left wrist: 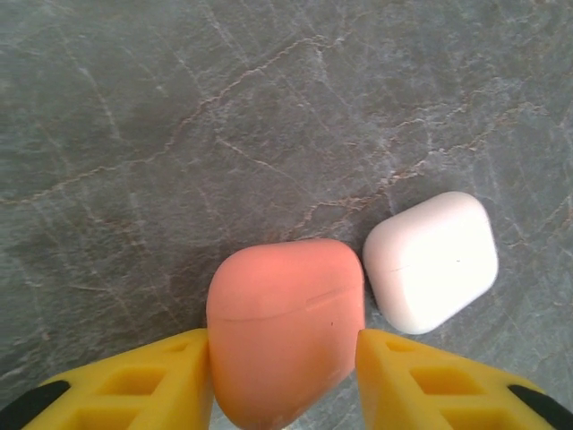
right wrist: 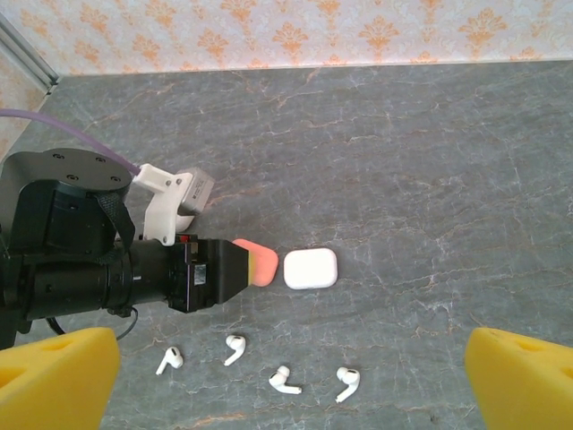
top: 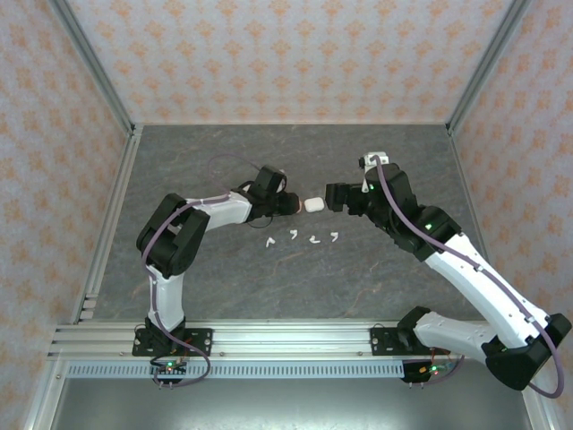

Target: Insert the wireless bluetooth earbuds into the charging case

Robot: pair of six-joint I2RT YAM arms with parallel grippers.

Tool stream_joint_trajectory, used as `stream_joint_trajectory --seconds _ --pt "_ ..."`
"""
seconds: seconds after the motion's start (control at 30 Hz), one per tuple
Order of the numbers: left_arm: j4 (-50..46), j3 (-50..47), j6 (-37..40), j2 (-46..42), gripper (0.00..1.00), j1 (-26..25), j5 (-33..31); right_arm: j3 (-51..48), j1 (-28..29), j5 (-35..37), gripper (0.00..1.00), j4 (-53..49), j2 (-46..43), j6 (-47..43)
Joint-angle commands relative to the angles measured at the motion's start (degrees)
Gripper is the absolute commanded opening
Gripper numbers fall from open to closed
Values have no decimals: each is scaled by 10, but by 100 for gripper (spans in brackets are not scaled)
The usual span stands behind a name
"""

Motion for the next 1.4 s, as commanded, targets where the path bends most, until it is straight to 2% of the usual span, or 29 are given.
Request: stream_joint_trajectory --seconds 0.0,0.27,0.47,0.6,0.87,1.1,1.37 --pt "-29 -8 5 -47 47 9 -35 9 -1 -7 99 -11 10 -8" --pt "-56 -41 55 -152 55 26 -82 36 -1 -48 99 -6 69 -41" --pt "-85 -93 76 -267 61 65 -111 86 1 -78 99 5 175 -79" --pt "-86 -142 77 -342 68 110 -89 123 5 -119 99 25 263 -121" --pt "-109 -226 66 -459 87 189 -82 293 32 -139 99 -16 499 -235" --pt "-135 -250 59 -497 89 230 -68 445 37 -177 99 -47 655 -283" --pt "-162 -253 63 -528 90 234 -71 627 41 -172 99 -107 810 -315"
